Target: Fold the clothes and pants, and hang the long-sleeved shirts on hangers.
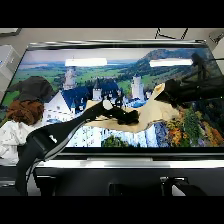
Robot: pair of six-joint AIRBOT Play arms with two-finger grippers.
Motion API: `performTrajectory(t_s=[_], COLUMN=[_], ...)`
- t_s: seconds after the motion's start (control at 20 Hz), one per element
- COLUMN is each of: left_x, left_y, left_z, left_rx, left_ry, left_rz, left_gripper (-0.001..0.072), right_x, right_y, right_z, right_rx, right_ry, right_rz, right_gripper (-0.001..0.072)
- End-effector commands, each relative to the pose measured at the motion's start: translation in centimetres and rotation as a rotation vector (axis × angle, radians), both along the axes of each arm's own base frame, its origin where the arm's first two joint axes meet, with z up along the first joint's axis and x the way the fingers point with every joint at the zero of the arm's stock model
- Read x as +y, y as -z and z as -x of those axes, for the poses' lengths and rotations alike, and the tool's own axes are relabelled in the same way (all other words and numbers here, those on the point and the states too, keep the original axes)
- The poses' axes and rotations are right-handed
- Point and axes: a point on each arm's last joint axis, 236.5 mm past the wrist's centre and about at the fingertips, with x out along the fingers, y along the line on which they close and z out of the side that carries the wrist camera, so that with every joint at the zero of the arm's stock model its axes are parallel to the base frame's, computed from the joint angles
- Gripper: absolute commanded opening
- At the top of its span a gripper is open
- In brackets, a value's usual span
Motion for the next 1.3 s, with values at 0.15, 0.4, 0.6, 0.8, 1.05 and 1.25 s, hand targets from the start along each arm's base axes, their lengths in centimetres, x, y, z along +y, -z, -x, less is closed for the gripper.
performTrajectory(t_s=[0.15,0.4,0.6,0.8,1.05,1.25], left_x=[-3.3,17.6,33.3,40.4,41.4,41.7], left_y=[-3.7,-8.0,-20.1,-29.6,-31.3,-30.5], left_z=[-1.5,-13.2,-17.4,-15.8,-13.6,-13.2], left_rx=[-0.068,-0.354,-0.526,-0.715,-0.758,-0.754], left_ry=[-0.083,-0.091,-0.339,-0.470,-0.439,-0.400], left_rz=[0.182,-0.181,-0.229,-0.269,-0.339,-0.375], left_gripper=[0.0011,0.0011,0.0013,0.0013,0.0014,0.0014], right_x=[1.4,8.0,17.3,25.2,24.5,11.9], right_y=[-0.6,1.3,9.7,16.2,15.5,13.8], right_z=[-1.2,-7.1,-9.6,-8.7,-9.8,-10.6], right_rx=[0.003,-0.017,0.141,0.345,0.320,0.238], right_ry=[0.017,-0.026,-0.037,-0.008,-0.014,-0.036], right_rz=[-0.088,-0.333,-0.440,-0.604,-0.682,-0.445], right_gripper=[0.0042,0.0042,0.0043,0.0050,0.0664,0.0664])
